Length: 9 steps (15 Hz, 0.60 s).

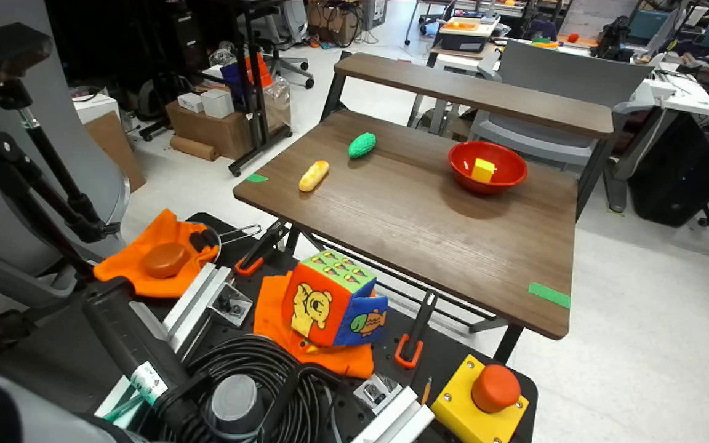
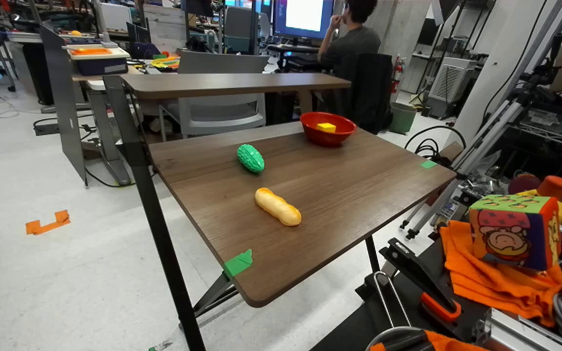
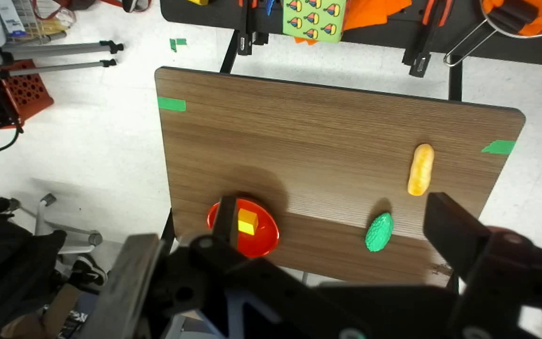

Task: Remove the yellow block out of the bowl

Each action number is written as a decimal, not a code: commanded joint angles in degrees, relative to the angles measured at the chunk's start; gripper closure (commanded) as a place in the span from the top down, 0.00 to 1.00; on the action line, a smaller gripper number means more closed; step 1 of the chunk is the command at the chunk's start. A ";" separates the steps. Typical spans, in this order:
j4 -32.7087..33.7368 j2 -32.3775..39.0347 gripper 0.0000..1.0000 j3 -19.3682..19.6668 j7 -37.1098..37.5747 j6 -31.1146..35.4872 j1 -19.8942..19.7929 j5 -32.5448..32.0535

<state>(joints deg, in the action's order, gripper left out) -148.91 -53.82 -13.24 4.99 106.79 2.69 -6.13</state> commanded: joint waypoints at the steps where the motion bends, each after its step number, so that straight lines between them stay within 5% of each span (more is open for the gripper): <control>1: 2.50 6.78 1.00 1.79 0.09 3.13 -0.37 -1.47; 9: 6.45 30.54 1.00 7.62 -0.25 31.77 -5.64 -6.00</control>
<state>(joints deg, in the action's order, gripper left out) -146.50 -33.47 -7.13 4.43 129.47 -0.70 -9.25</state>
